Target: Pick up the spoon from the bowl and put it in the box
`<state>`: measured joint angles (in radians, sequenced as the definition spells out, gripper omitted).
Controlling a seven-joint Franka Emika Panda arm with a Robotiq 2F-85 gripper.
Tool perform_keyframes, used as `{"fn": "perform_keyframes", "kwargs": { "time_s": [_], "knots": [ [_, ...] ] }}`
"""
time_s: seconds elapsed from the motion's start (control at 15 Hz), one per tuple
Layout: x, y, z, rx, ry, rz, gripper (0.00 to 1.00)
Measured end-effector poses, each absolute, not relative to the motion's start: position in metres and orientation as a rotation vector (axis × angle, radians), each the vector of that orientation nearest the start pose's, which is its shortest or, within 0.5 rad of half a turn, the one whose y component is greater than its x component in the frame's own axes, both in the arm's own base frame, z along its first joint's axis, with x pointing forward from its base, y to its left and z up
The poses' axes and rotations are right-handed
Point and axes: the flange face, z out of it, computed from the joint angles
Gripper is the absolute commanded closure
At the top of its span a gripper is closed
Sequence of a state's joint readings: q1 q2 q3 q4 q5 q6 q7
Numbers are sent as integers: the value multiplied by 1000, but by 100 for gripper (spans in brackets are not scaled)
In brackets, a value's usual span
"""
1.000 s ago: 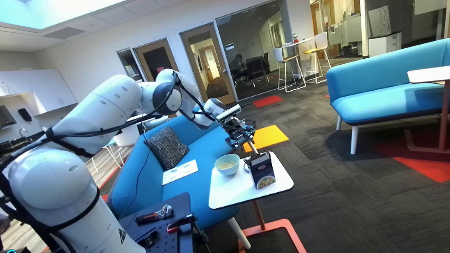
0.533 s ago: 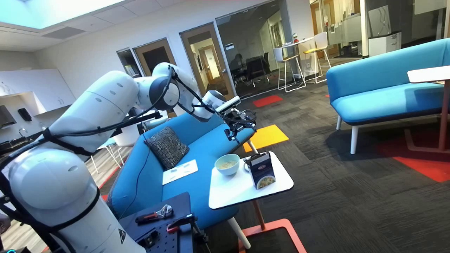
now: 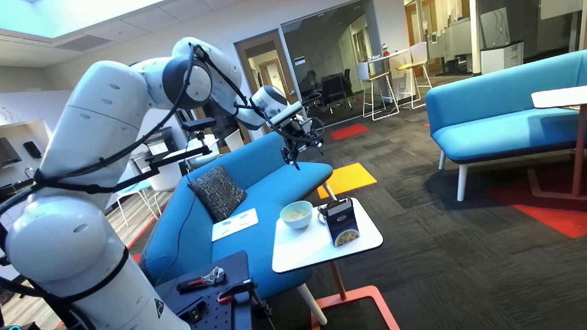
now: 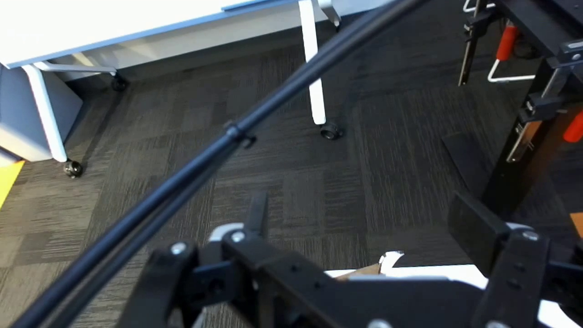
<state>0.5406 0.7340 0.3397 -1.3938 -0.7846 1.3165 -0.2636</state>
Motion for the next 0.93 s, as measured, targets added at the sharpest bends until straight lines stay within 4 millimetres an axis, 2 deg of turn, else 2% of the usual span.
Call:
{"fn": "perform_keyframes", "kwargs": {
  "time_s": [0.13,0.33,0.67,0.93],
  "knots": [
    [498,399,292,1926,1368,-617,0],
    [482,384,307,1981,1380,-559,0],
    [453,361,304,1991,1440,-475,0],
    [445,356,303,1981,1448,-472,0]
  ]
}}
